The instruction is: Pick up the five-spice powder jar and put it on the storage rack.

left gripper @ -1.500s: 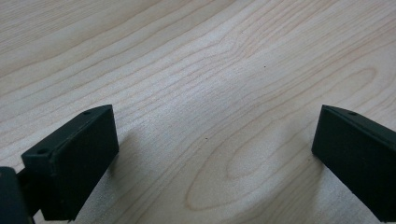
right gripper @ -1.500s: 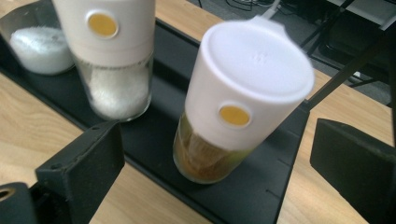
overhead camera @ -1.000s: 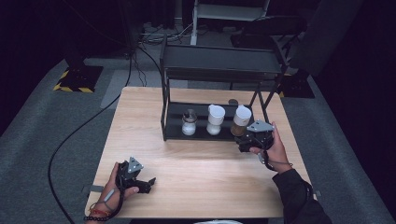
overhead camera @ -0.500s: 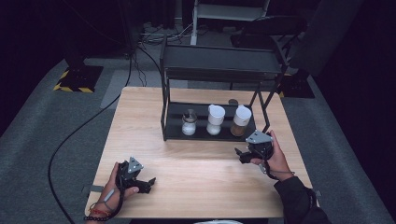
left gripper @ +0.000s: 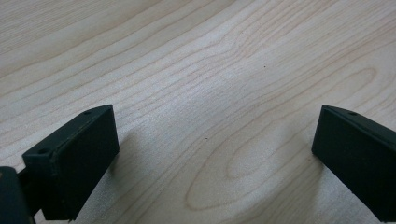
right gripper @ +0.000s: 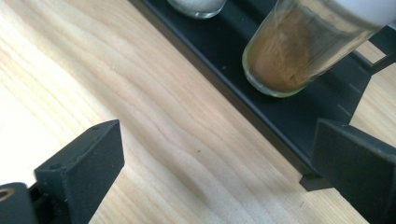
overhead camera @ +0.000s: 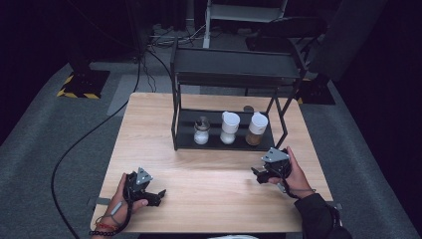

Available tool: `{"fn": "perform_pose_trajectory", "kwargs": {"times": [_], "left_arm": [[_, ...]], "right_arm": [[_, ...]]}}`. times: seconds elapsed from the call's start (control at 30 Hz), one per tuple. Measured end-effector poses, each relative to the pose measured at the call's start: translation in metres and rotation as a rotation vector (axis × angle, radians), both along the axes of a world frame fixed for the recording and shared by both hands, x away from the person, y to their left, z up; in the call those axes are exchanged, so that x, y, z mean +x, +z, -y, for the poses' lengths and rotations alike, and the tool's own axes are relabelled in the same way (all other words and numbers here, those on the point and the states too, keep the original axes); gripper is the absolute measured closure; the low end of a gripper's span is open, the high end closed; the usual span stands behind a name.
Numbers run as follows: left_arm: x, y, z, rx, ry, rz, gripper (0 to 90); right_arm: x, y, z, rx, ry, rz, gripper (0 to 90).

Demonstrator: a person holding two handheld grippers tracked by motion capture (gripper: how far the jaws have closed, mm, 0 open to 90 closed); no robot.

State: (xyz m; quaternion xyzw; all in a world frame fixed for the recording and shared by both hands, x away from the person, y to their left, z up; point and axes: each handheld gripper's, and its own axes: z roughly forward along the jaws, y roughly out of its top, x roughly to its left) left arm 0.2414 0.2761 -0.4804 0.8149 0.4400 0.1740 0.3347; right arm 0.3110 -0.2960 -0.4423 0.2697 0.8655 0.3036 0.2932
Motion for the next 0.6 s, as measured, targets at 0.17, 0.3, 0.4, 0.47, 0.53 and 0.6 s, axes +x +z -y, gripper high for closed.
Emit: {"fn": "perform_pose_trajectory", "kwargs": {"times": [0.17, 0.3, 0.4, 0.47, 0.53, 0.6], "left_arm": [[0.000, 0.000, 0.000, 0.000, -0.001, 0.000, 0.6], [0.000, 0.000, 0.000, 0.000, -0.001, -0.001, 0.6], [0.000, 0.000, 0.000, 0.001, -0.001, 0.000, 0.7], [0.000, 0.000, 0.000, 0.000, -0.001, 0.000, 0.6], [0.000, 0.000, 0.000, 0.001, -0.001, 0.000, 0.6], [0.000, 0.000, 0.000, 0.000, 0.000, 0.000, 0.7]], "right_arm": [[-0.003, -0.003, 0.004, 0.003, 0.004, -0.007, 2.6], [-0.004, -0.007, 0.007, 0.000, 0.007, -0.021, 2.6], [-0.006, -0.009, 0.009, 0.000, -0.001, -0.029, 2.6], [-0.007, -0.010, 0.011, 0.001, -0.002, -0.033, 2.6], [-0.007, -0.011, 0.013, 0.004, -0.002, -0.041, 2.6], [-0.008, -0.012, 0.014, 0.004, -0.004, -0.049, 2.6]]}}
